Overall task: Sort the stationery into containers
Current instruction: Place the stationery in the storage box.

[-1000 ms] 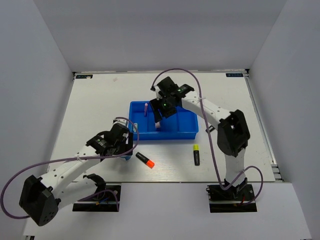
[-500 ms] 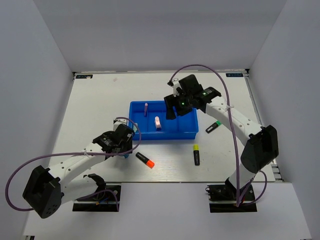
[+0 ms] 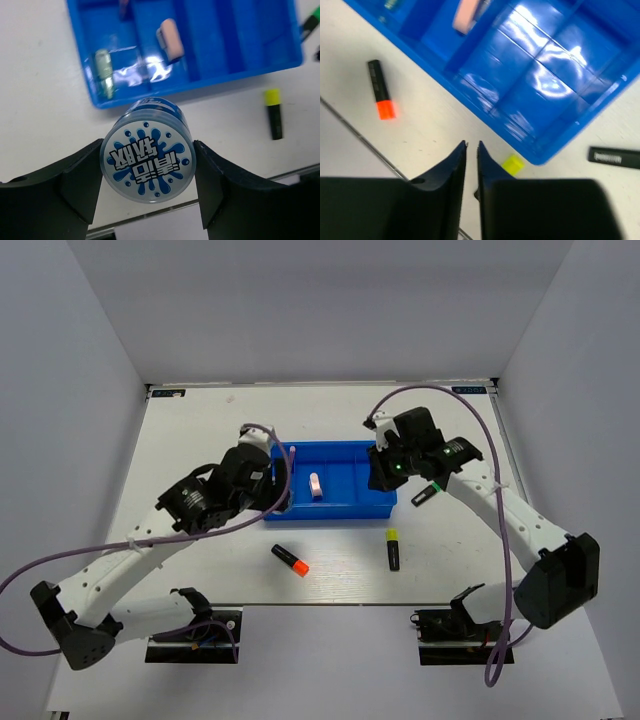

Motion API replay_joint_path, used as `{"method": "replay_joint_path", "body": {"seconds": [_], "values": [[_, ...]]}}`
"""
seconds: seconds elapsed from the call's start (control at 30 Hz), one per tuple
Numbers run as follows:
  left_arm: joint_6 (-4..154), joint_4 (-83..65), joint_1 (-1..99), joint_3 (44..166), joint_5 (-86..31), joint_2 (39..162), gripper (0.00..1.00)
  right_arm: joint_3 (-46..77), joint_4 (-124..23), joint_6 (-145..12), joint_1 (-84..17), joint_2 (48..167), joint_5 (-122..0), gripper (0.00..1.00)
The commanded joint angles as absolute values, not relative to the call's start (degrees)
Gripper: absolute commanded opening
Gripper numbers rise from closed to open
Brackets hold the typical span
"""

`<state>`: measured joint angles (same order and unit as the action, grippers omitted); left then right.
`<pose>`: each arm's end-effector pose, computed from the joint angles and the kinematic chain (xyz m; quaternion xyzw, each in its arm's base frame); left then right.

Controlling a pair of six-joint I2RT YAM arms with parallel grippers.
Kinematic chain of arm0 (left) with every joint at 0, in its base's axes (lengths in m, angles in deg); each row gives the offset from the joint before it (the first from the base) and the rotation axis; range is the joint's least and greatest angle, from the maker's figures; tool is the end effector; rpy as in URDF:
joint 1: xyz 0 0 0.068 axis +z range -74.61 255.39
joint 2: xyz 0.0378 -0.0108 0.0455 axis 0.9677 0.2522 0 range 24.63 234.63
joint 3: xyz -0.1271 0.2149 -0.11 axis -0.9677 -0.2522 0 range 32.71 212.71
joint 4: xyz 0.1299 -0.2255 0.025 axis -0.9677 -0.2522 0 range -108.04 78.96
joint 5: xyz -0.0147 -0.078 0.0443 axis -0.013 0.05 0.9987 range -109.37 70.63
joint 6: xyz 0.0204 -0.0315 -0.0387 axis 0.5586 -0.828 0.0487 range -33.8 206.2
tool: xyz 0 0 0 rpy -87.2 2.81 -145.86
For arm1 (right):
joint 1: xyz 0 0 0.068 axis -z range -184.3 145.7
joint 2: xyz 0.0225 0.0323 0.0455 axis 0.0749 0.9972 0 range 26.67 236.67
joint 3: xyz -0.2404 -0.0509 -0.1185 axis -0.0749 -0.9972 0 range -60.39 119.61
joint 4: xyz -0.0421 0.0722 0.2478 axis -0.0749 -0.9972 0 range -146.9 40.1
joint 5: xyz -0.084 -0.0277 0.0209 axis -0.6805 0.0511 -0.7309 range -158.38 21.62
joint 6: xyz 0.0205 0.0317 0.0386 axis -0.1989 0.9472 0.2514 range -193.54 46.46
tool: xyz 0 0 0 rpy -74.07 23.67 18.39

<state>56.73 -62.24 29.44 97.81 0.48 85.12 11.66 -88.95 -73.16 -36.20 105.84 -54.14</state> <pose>0.1499 -0.1376 0.3448 0.0681 0.9149 -0.0962 0.3861 0.2467 0.1640 0.3237 -0.2946 0.8734 0.2135 0.3238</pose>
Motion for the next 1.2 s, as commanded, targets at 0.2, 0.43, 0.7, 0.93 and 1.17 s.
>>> {"method": "replay_joint_path", "body": {"seconds": [0.2, 0.43, 0.7, 0.93, 1.17], "values": [[62.21, -47.72, 28.90, 113.82, -14.52, 106.35, 0.00, -3.07, -83.49, -78.29, -33.22, 94.88, -70.92, 0.22], [63.52, -47.24, 29.51, 129.91, -15.07, 125.84, 0.00, -10.72, -80.14, -77.85, -31.11, 88.20, -73.74, 0.08], [65.46, -53.04, 29.95, 138.70, -10.94, 135.80, 0.00, -12.06, -79.35, -78.11, -28.29, 85.99, -74.18, 0.56], [66.60, -53.84, 30.04, 137.57, -8.65, 137.57, 0.00, -12.05, -79.35, -78.29, -26.19, 86.43, -73.92, 0.66], [66.78, -54.55, 30.57, 136.95, -8.56, 139.42, 0.12, -11.96, -78.47, -86.89, -24.52, 88.98, -71.38, 0.80]]}}
